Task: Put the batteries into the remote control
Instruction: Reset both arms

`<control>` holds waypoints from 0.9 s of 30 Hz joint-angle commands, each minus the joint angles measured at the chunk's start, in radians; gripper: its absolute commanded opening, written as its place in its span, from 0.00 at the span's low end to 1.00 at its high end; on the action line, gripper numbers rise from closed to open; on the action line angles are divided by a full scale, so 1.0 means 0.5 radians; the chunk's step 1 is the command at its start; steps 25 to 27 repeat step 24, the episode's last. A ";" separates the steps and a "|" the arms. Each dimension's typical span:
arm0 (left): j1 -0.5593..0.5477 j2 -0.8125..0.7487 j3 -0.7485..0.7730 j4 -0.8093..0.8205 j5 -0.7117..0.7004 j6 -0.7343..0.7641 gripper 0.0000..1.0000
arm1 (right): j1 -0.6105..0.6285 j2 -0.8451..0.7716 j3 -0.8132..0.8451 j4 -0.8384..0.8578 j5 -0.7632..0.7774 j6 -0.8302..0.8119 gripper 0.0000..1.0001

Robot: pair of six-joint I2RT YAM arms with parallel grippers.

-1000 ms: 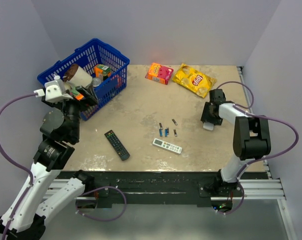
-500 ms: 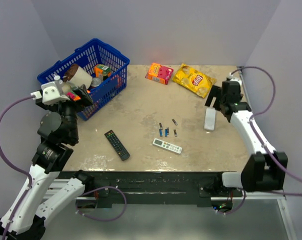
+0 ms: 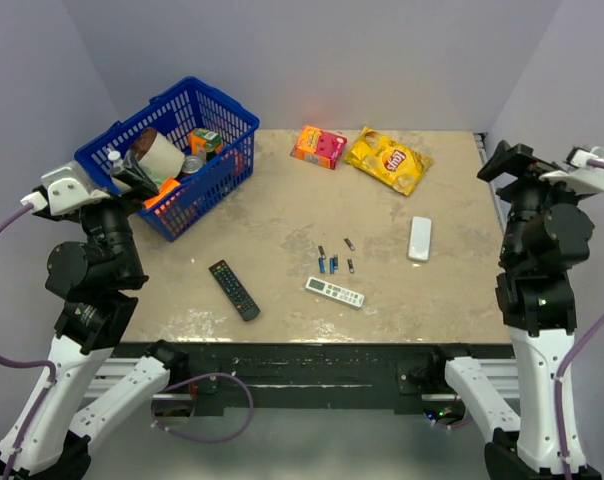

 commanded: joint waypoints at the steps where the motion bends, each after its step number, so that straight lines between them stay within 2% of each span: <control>1: 0.011 0.013 0.026 0.138 0.005 0.017 1.00 | -0.007 -0.060 0.013 0.181 0.030 -0.092 0.98; 9: 0.011 0.084 -0.005 0.150 0.185 -0.162 1.00 | -0.007 -0.176 -0.088 0.264 0.009 -0.062 0.98; 15: 0.011 0.093 -0.048 0.255 0.210 -0.165 1.00 | -0.004 -0.155 -0.045 0.231 0.036 -0.080 0.98; 27: 0.011 0.096 -0.057 0.191 0.216 -0.220 1.00 | -0.007 -0.149 -0.054 0.169 0.015 -0.046 0.98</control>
